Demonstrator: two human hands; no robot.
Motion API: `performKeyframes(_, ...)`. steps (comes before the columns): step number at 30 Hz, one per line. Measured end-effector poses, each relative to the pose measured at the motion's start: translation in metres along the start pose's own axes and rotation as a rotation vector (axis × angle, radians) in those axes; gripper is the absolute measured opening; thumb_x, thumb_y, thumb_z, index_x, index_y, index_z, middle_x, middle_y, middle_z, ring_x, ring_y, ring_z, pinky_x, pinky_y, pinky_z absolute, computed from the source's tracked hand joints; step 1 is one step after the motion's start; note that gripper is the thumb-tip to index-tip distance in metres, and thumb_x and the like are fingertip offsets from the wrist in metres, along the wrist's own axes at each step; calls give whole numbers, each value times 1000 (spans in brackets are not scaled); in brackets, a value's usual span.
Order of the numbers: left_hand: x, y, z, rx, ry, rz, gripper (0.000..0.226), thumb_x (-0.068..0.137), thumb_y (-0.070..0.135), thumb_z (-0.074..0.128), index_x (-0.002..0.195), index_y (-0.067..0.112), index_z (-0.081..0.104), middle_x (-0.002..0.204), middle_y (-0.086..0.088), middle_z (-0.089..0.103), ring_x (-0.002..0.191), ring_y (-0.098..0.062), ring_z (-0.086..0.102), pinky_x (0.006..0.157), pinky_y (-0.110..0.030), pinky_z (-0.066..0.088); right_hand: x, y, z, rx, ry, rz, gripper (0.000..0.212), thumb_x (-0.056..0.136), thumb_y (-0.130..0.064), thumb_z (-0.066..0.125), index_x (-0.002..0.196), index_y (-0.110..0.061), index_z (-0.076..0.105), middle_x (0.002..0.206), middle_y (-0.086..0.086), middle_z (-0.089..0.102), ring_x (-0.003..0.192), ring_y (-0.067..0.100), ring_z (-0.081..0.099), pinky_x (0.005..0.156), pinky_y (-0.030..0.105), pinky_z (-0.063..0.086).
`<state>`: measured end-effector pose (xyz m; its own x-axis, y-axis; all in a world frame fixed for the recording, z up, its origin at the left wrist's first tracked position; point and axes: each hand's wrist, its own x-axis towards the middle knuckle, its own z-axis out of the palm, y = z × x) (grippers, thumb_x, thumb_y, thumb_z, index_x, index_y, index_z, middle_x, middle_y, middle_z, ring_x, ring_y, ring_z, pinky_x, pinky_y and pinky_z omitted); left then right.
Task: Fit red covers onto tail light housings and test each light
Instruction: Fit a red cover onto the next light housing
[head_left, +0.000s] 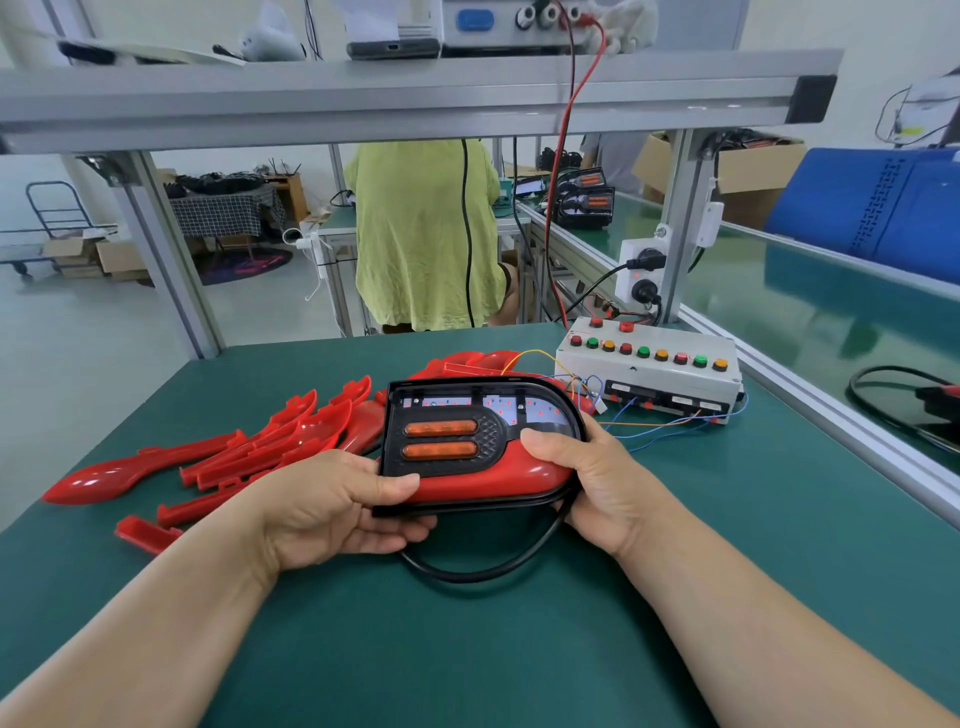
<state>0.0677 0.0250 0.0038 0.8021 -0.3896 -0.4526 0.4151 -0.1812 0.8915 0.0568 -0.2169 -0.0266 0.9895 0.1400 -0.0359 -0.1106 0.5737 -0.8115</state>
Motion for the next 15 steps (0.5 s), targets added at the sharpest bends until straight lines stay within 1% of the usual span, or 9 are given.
performKeyframes(5, 1, 0, 2, 16, 35, 22, 31, 67, 23, 73, 93, 6, 74, 95, -23, 73, 68, -21, 72, 58, -25, 58, 0, 0, 0, -9, 0, -25, 50, 61, -1, 75, 109, -12, 68, 100, 15, 76, 79, 26, 74, 66, 35, 61)
performKeyframes(8, 1, -1, 1, 0, 18, 13, 32, 69, 24, 73, 95, 6, 74, 98, -23, 73, 68, -21, 71, 59, -26, 59, -1, 1, 1, -20, -14, -32, 46, 63, -2, 75, 108, -12, 68, 98, 14, 76, 77, 24, 74, 64, 32, 60)
performKeyframes(10, 0, 0, -1, 7, 2, -4, 36, 71, 26, 72, 101, 6, 74, 103, -22, 73, 73, -22, 71, 61, -27, 59, -2, 1, 1, -21, -22, -34, 44, 65, -5, 75, 108, -13, 68, 97, 13, 76, 76, 23, 74, 63, 31, 59)
performKeyframes(12, -4, 2, -4, 35, 1, -13, 44, 72, 31, 73, 107, 6, 72, 108, -21, 72, 81, -22, 73, 64, -29, 58, -1, 1, 1, -11, -27, -27, 44, 70, -14, 75, 113, -13, 67, 102, 13, 76, 80, 22, 74, 66, 32, 61)
performKeyframes(13, -6, 3, -5, 66, 15, -12, 48, 70, 35, 74, 109, 6, 71, 108, -19, 73, 83, -22, 73, 65, -29, 58, -1, 1, 1, -6, -22, -14, 44, 75, -22, 72, 117, -12, 67, 106, 13, 75, 83, 21, 74, 69, 33, 61)
performKeyframes(14, -8, 5, -5, 130, 55, 7, 49, 69, 40, 75, 107, 10, 72, 105, -15, 75, 83, -20, 73, 66, -29, 57, 0, 1, 2, -6, -7, 9, 44, 81, -32, 67, 120, -12, 67, 110, 13, 74, 87, 21, 74, 72, 34, 62)
performKeyframes(15, -10, 6, -4, 240, 139, 54, 43, 68, 44, 78, 101, 16, 75, 99, -8, 77, 80, -16, 73, 67, -28, 56, 1, 1, 2, -11, 19, 40, 44, 88, -42, 60, 121, -12, 67, 112, 12, 74, 90, 21, 74, 73, 33, 62)
